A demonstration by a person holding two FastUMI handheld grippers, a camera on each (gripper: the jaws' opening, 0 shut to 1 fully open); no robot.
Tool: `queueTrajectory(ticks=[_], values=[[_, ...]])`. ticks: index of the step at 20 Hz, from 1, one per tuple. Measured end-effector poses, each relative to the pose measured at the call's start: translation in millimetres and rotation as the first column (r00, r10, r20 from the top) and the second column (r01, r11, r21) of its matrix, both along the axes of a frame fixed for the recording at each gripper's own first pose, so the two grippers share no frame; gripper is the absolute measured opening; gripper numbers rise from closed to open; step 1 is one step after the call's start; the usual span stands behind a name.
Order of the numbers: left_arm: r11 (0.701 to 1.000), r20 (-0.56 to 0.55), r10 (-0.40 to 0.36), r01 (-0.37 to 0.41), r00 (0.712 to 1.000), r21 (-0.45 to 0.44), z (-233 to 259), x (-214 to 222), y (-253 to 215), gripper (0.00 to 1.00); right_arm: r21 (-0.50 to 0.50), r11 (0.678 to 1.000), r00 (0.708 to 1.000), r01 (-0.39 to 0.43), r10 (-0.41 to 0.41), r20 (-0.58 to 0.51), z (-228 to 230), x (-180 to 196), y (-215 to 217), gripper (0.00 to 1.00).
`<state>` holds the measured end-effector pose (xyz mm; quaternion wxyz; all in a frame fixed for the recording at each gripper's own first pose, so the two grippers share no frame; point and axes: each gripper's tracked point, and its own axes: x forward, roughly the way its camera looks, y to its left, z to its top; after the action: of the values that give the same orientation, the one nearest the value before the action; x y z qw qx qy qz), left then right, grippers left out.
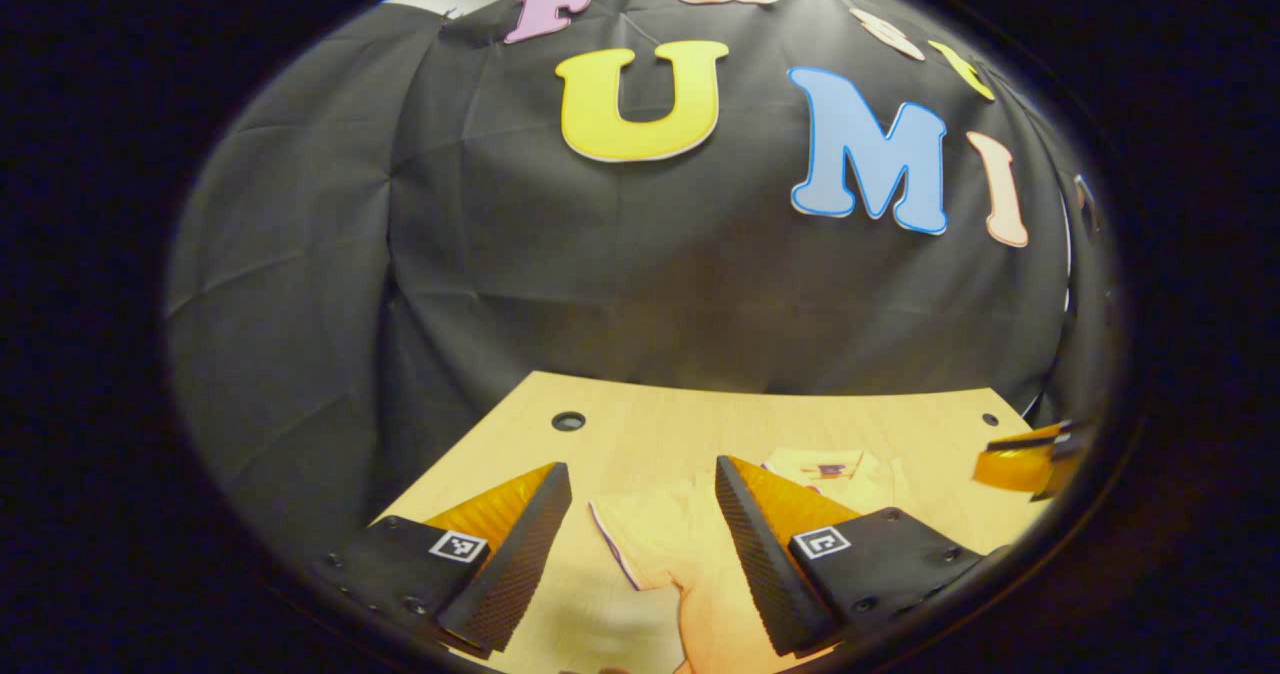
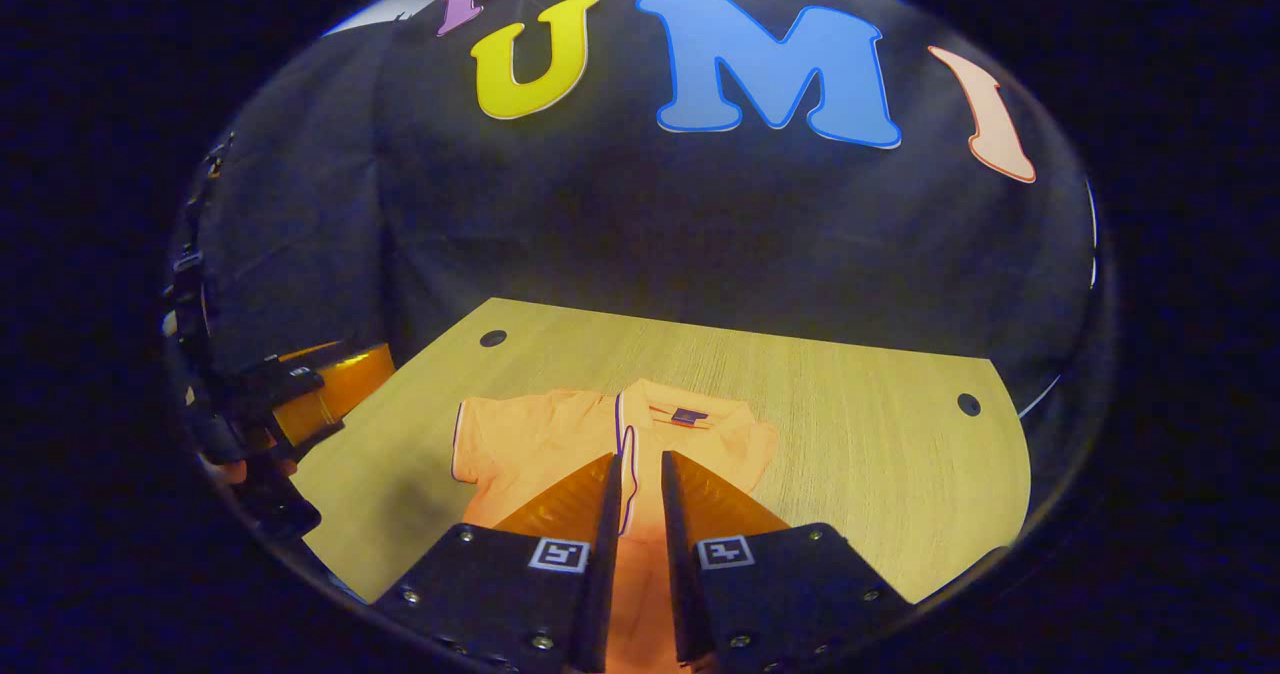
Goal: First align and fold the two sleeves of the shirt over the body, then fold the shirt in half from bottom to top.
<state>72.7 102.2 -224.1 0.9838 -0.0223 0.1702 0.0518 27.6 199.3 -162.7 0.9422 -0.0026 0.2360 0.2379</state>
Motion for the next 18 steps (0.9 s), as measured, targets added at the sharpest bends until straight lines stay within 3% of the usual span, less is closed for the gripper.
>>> queueTrajectory(ticks=[9,18], values=[[1.0,-0.17,-0.009,0.007,0.985,-0.015,-117,36,14,0.96,0.054,0.978,0.978,0.202,-0.204,0.037,51,-38,-67,0.25],[0.999,-0.278,0.025,-0.032,0.96,-0.023,-182,52,18,0.95,0.003,0.938,0.938,0.348,-0.348,0.009,43,-63,-133,0.25]])
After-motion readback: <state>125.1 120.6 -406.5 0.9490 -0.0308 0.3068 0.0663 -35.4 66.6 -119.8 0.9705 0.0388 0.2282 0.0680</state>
